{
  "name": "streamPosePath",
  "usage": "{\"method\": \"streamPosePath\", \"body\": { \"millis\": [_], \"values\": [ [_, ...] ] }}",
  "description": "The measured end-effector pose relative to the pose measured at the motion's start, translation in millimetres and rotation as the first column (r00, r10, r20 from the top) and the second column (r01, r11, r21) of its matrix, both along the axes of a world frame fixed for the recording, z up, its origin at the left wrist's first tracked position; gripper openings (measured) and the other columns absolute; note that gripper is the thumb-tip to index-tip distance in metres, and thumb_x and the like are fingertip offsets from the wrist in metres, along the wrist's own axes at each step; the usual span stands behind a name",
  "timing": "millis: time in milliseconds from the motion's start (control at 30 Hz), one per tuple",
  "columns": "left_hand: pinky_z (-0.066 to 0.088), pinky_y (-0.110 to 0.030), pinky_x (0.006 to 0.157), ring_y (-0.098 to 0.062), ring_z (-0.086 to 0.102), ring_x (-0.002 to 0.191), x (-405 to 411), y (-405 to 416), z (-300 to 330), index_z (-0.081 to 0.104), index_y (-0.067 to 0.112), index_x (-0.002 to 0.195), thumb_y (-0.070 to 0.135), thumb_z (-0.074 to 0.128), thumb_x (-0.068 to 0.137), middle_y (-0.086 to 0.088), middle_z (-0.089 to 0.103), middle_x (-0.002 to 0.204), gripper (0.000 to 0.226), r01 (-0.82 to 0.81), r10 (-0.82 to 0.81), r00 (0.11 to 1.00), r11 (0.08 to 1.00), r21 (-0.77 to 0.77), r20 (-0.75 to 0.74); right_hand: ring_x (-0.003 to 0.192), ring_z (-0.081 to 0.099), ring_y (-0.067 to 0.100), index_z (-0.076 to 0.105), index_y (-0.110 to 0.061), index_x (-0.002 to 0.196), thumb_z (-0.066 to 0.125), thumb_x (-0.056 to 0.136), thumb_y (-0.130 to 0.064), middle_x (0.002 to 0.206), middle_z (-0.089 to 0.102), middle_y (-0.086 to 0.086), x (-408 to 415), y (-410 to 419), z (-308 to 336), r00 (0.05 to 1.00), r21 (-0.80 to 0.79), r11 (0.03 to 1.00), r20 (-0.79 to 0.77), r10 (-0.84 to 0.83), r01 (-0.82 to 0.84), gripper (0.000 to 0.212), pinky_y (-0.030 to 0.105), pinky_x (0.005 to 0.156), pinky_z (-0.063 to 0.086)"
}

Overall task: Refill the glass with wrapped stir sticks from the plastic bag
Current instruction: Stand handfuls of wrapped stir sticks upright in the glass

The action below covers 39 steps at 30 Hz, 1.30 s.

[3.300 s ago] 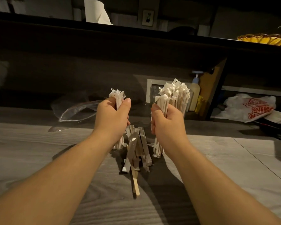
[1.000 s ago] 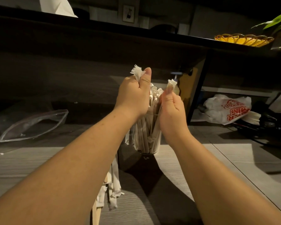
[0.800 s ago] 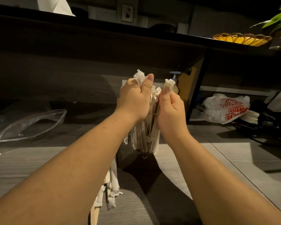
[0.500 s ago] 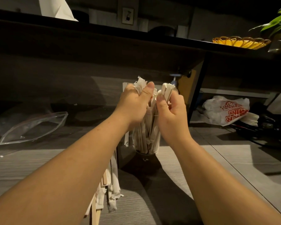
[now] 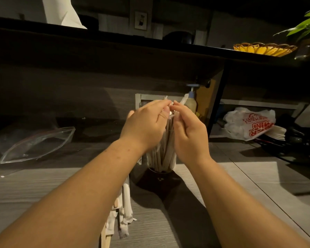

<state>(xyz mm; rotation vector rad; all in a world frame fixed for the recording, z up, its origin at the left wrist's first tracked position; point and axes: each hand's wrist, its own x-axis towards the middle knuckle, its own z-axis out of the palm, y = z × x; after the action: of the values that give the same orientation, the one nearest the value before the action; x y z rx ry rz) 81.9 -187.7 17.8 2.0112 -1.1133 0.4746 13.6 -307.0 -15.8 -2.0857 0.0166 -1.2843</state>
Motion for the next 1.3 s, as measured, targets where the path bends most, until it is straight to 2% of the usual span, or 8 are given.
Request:
{"method": "streamPosePath", "body": {
  "millis": [300,500,700,800,900,1033,1167,1300],
  "values": [
    [0.024,-0.063,0.116,-0.013,0.037,0.144,-4,-2,-13,0.038,0.029,0.153,0.048,0.023,0.107,0.008,0.04,0.159,0.051,0.038,-0.039,0.999,0.999,-0.039,-0.029,0.126,0.057,0.01,0.06,-0.015,0.137,0.04,0.105,-0.027,0.135,0.065,0.0,3,1,-6,0.999,-0.058,0.998,0.033,-0.024,0.026,0.039,0.037,0.104,0.049],
    [0.03,-0.057,0.115,-0.017,0.034,0.145,-2,-2,-11,0.032,0.024,0.156,0.046,0.027,0.107,0.005,0.038,0.159,0.054,0.052,-0.058,0.994,0.997,-0.061,-0.095,0.123,0.057,0.008,0.047,-0.021,0.147,0.036,0.106,-0.042,0.135,0.063,-0.004,1,0,-14,0.998,0.148,0.989,-0.051,0.022,-0.014,0.048,0.033,0.101,0.049],
    [0.042,-0.046,0.107,-0.012,0.049,0.124,-3,21,-16,0.049,0.021,0.144,0.044,0.032,0.106,0.005,0.049,0.14,0.048,0.013,-0.043,0.985,0.985,-0.173,-0.169,0.104,0.06,-0.003,0.048,-0.025,0.142,0.042,0.106,-0.043,0.113,0.063,-0.019,-3,0,-11,0.997,0.187,0.982,-0.074,0.018,-0.004,0.041,0.016,0.085,0.049],
    [0.043,-0.029,0.09,-0.004,0.054,0.107,-1,41,-24,0.058,0.034,0.123,0.042,0.034,0.106,0.011,0.053,0.123,0.031,-0.047,0.007,0.973,0.985,-0.166,-0.231,0.1,0.061,0.007,0.045,-0.024,0.14,0.044,0.102,-0.048,0.111,0.061,-0.008,-8,4,-8,0.996,0.248,0.967,-0.081,-0.043,0.062,0.045,0.028,0.082,0.053],
    [0.038,-0.019,0.072,-0.001,0.055,0.093,-3,66,-35,0.055,0.042,0.096,0.039,0.037,0.106,0.01,0.058,0.106,0.021,-0.086,0.051,0.95,0.991,-0.101,-0.307,0.091,0.058,0.014,0.047,-0.023,0.125,0.05,0.1,-0.047,0.111,0.055,0.002,-19,14,-6,0.986,0.274,0.948,-0.078,-0.146,0.162,0.035,0.031,0.074,0.05],
    [0.04,-0.028,0.061,-0.016,0.061,0.081,-13,95,-51,0.061,0.029,0.087,0.036,0.044,0.104,-0.001,0.062,0.089,0.025,-0.206,0.184,0.912,0.978,-0.023,-0.367,0.075,0.058,0.011,0.048,-0.032,0.108,0.057,0.099,-0.036,0.09,0.058,-0.002,-41,41,-10,0.981,0.261,0.953,-0.154,-0.118,0.156,0.014,0.024,0.063,0.045],
    [0.052,-0.034,0.065,-0.018,0.063,0.079,-22,112,-58,0.062,0.028,0.095,0.037,0.055,0.098,-0.003,0.065,0.095,0.011,-0.317,0.314,0.851,0.946,0.066,-0.422,0.076,0.062,0.004,0.054,-0.04,0.093,0.062,0.097,-0.023,0.086,0.063,-0.013,-51,72,-19,0.96,0.153,0.983,-0.276,-0.056,0.102,0.019,0.019,0.066,0.051],
    [0.052,-0.045,0.09,-0.024,0.056,0.113,-22,118,-60,0.052,0.028,0.131,0.069,0.054,0.085,-0.003,0.059,0.125,0.062,-0.271,0.422,0.828,0.877,0.396,-0.369,0.105,0.059,0.007,0.061,-0.029,0.129,0.056,0.099,-0.017,0.12,0.066,-0.008,-42,91,-30,0.847,-0.097,0.995,-0.526,-0.078,0.031,0.032,0.029,0.093,0.05]
  ]
}}
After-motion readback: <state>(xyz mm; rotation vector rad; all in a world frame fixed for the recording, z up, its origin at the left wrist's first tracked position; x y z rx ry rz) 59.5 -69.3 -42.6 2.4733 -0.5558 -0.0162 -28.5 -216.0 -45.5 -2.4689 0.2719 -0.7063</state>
